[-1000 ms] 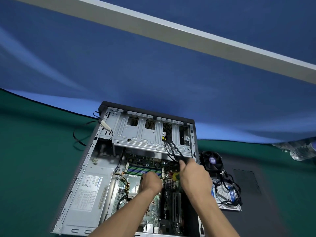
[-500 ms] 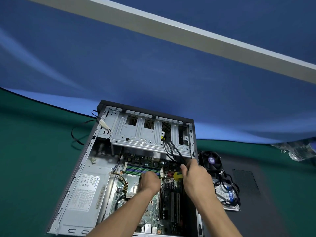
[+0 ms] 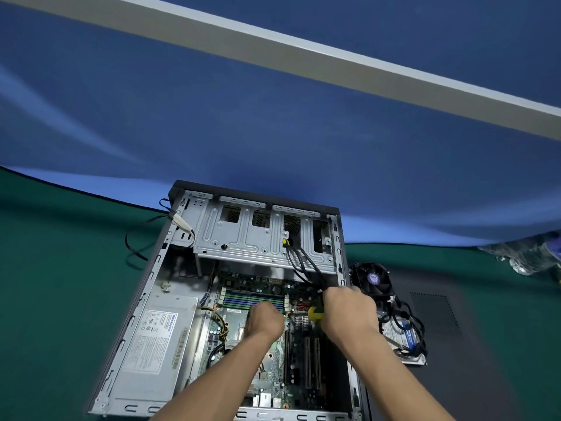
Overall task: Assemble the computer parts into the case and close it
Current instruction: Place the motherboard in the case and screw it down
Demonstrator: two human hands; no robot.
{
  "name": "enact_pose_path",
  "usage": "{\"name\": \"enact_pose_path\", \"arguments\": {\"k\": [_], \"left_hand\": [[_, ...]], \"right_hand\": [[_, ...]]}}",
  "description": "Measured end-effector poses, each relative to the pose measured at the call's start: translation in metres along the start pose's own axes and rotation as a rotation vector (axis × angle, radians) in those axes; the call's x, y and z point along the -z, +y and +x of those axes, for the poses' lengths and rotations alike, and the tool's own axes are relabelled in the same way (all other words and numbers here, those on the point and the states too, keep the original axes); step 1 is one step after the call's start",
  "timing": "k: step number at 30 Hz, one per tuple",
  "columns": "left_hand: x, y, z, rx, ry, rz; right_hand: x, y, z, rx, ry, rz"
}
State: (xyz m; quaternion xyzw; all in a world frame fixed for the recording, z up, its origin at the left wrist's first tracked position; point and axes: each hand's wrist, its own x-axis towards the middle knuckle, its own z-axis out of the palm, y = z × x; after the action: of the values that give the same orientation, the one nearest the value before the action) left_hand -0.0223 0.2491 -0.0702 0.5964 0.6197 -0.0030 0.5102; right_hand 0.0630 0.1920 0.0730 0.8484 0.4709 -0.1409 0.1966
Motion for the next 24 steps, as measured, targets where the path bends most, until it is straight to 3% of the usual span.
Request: {"name": "enact_pose_path", "arguments": {"k": [5, 11, 16, 20, 24], "left_hand": [[-0.001, 0.000, 0.001, 0.003, -0.025, -0.044], [-0.001, 0.004, -0.002, -0.013, -0.009, -0.267], [0.007, 0.016, -0.015, -0.054, -0.033, -0.384], [0.017, 0.047, -0.037, -0.241, -0.072, -0.351], [0.019, 0.077, -0.060, -0.392, -0.036, -0.257]], "right_hand": [[-0.008, 0.007, -0.002, 0.115, 0.094, -0.229], [-0.005, 0.050, -0.016, 0.132, 0.206, -0.113], [-0.014, 0.072, -0.022, -0.073, 0.267, 0.231], [-0.028, 0.082, -0.015, -0.180, 0.264, 0.504], [-0.054, 0.096, -0.008, -0.189, 0.203, 1.000]]}}
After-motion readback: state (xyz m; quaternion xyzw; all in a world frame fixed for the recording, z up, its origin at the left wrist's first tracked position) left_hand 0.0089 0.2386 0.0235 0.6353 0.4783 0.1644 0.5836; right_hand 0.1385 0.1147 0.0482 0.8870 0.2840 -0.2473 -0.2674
